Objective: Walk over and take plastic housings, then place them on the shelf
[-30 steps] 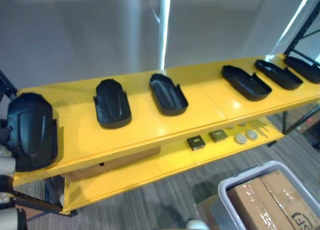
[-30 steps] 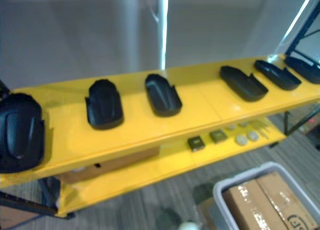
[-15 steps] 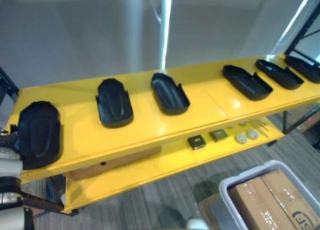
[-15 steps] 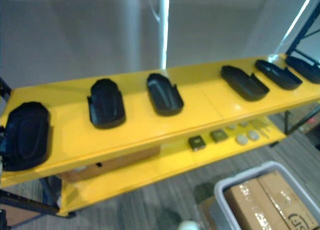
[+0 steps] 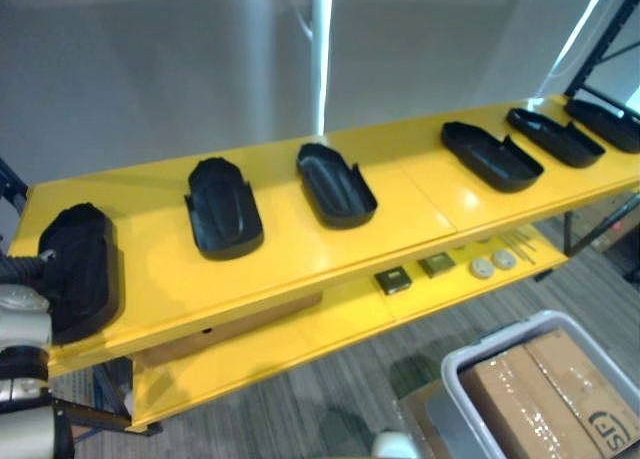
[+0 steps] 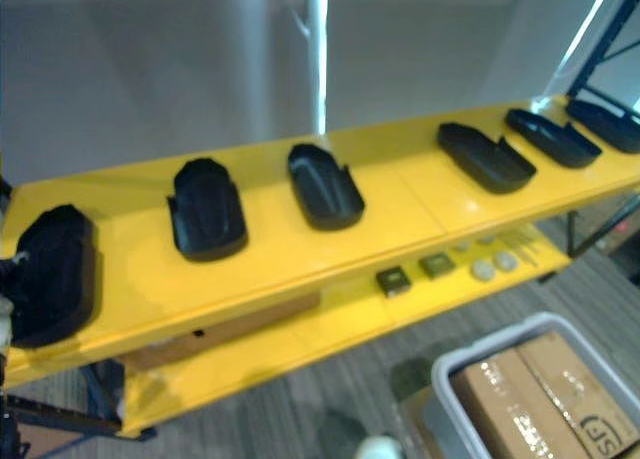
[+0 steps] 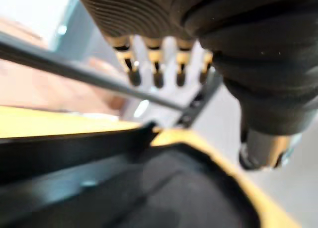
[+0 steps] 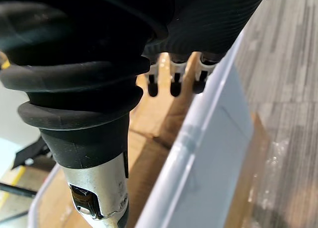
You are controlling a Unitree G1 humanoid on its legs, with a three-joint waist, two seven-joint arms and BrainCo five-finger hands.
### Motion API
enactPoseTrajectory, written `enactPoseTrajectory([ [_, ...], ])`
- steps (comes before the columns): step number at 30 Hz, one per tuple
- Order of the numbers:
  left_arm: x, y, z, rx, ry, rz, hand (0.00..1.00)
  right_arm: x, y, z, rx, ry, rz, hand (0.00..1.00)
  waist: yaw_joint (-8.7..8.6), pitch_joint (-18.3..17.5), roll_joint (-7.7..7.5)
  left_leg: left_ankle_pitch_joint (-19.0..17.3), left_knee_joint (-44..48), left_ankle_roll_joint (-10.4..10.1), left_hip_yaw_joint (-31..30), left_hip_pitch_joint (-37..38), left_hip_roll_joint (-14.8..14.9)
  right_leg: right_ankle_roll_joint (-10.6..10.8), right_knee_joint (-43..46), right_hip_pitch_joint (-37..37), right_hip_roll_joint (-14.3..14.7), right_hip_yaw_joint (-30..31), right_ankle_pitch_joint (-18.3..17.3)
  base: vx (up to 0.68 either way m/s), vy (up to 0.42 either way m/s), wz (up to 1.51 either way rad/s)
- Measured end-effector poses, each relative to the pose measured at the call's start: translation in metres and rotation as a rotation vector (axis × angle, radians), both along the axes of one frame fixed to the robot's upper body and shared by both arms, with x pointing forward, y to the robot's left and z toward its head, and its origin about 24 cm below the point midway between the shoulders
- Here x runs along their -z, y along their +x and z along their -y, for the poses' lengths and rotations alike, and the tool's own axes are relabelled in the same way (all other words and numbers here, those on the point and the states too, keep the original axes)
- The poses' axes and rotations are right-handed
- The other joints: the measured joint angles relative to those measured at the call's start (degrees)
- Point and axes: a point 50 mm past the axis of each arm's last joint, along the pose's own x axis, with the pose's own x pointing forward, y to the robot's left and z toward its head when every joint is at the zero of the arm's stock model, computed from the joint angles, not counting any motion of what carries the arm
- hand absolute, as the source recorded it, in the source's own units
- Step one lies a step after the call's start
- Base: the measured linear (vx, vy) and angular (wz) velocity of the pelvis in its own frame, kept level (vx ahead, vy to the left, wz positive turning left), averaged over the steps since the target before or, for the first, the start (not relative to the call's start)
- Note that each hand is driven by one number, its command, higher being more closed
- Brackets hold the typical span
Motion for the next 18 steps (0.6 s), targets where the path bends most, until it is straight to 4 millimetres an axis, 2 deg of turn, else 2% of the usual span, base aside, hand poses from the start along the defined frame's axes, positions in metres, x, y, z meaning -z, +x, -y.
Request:
enactPoseTrajectory([
  [6,-0.017,0.01,0.007,0.01,-0.023,0.168,0.0,-0.003,0.006,0.003,-0.02,-0.02,0.022,0.0,0.0,0.6,0.76,0.0,-0.5,-0.3,0.8,0.4,0.0,0.6,-2.1,0.8,0.1,-0.1,-0.2,-0.03,-0.029,-0.08],
  [10,-0.044,0.017,0.019,0.064,0.021,0.363,0.0,-0.003,0.005,0.001,-0.028,-0.016,0.019,0.0,0.18,0.4,-0.06,0.3,-1.4,-1.3,-0.1,0.5,0.1,3.2,-5.1,3.2,0.2,-0.4,-2.9,0.0,-0.068,0.14],
  [12,-0.061,0.019,0.029,0.091,0.035,0.508,0.0,-0.003,0.008,0.001,-0.035,-0.019,0.03,0.0,0.38,0.4,0.11,1.1,-1.4,-2.0,-0.9,0.5,1.3,3.2,-5.2,3.9,1.2,-1.7,-2.9,0.02,-0.095,0.18],
  [14,-0.082,0.011,0.042,0.133,0.024,0.725,0.0,-0.003,0.012,0.001,-0.043,-0.023,0.042,0.0,0.77,0.2,0.7,1.4,-1.4,-2.3,-1.3,0.5,1.9,3.4,-5.7,4.4,1.8,-2.5,-2.8,0.04,-0.066,0.11],
  [16,-0.085,0.005,0.053,0.139,-0.006,0.845,0.0,-0.003,0.012,0.0,-0.046,-0.019,0.039,0.0,0.78,0.0,1.01,1.4,-1.4,-2.3,-2.5,0.5,2.0,3.4,-6.3,5.5,1.8,-3.4,-2.8,0.05,-0.036,0.2],
  [18,-0.064,-0.012,0.064,0.108,-0.079,0.938,0.0,-0.001,0.017,-0.004,-0.078,-0.007,0.04,0.0,1.86,-0.6,1.36,1.4,-1.1,-2.2,-3.1,0.5,2.1,3.4,-7.1,6.5,1.8,-4.4,-2.8,0.06,-0.02,0.22],
])
